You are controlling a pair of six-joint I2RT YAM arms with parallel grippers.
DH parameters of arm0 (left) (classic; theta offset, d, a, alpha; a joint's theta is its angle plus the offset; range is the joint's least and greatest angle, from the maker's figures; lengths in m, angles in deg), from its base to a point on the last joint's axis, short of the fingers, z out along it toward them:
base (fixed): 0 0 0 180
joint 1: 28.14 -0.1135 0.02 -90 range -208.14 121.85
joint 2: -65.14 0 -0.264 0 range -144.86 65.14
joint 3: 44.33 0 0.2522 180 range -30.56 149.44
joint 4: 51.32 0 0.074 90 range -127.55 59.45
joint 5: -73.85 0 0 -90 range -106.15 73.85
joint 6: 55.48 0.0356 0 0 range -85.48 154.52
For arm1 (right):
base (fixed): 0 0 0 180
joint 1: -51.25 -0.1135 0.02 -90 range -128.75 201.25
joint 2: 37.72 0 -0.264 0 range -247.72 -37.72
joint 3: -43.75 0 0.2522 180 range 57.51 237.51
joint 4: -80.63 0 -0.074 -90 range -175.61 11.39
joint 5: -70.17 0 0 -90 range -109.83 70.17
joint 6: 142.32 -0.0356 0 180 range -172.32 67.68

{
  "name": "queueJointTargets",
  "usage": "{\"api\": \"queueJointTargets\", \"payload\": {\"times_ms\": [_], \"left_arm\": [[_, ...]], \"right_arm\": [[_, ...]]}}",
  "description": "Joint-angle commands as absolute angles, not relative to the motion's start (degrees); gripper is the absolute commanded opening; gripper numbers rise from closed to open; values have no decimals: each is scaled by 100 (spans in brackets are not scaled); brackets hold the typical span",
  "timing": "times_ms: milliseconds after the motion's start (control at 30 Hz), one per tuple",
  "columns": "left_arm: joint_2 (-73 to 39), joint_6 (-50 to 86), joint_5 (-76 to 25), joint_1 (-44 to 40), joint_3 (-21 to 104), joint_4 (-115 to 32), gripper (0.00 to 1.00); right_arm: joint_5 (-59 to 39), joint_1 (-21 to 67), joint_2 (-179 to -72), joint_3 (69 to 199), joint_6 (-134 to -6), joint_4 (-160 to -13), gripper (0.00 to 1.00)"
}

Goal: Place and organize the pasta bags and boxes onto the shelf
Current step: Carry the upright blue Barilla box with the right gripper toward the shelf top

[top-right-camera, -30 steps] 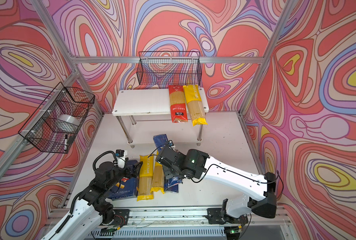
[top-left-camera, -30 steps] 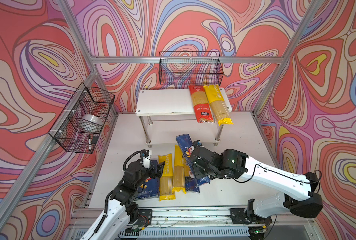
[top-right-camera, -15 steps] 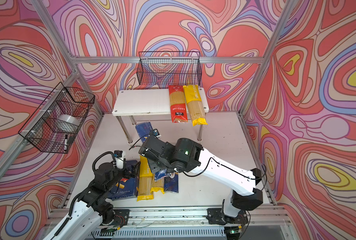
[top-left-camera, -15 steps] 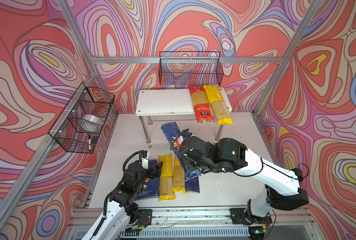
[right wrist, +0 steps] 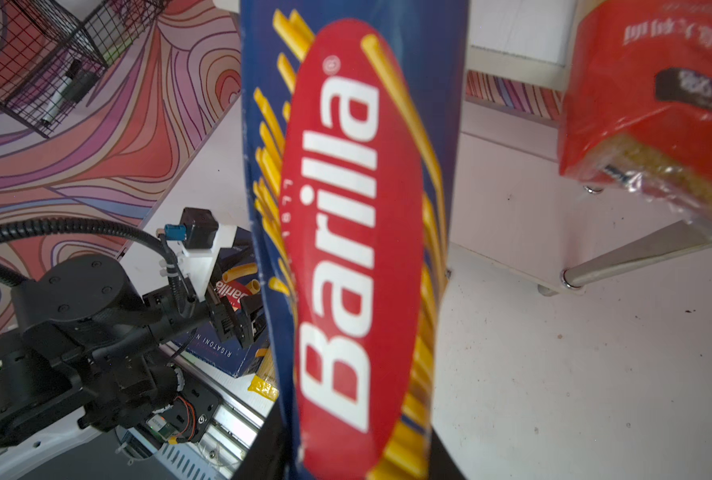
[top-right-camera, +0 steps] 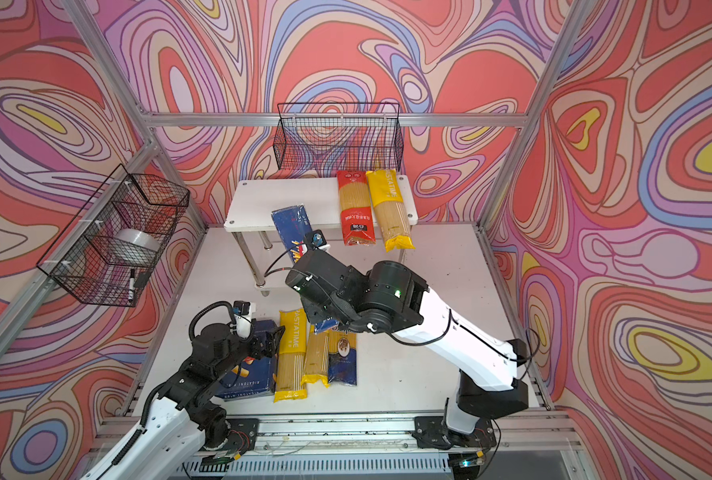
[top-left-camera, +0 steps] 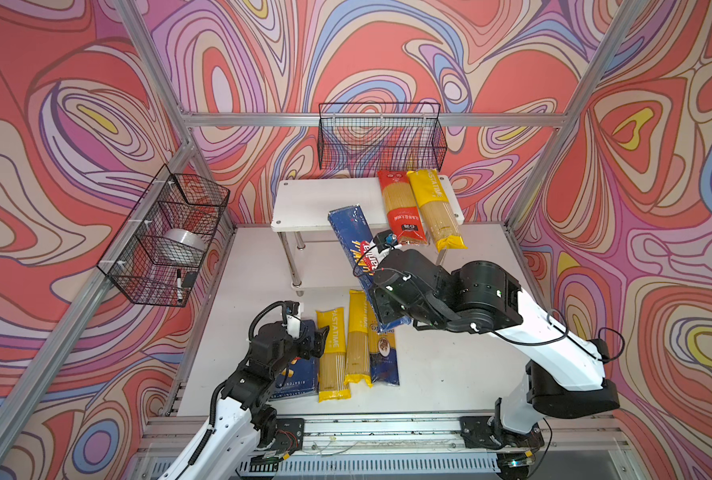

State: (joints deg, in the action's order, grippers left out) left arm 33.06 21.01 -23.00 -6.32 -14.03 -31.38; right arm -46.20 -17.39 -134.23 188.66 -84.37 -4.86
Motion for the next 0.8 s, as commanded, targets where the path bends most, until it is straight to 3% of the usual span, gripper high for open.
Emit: {"api": "queueJointTargets", "payload": {"times_ms": [0,500,767], "left_arm": [[3278,2188,-2433,-602,-1280,-3226,100],[3341,2196,-2603,-602,-1387,-3403,100],[3240,2204,-2669,-606,-1405,-3514,100]], "right_arm": [[-4690,-1283,-13506,19190,-7962,-1371,4],[-3265,508,-14604,20166,-7345,-1923,3],[-3364,756,-15048,20516,-7079,-2205,5]]}}
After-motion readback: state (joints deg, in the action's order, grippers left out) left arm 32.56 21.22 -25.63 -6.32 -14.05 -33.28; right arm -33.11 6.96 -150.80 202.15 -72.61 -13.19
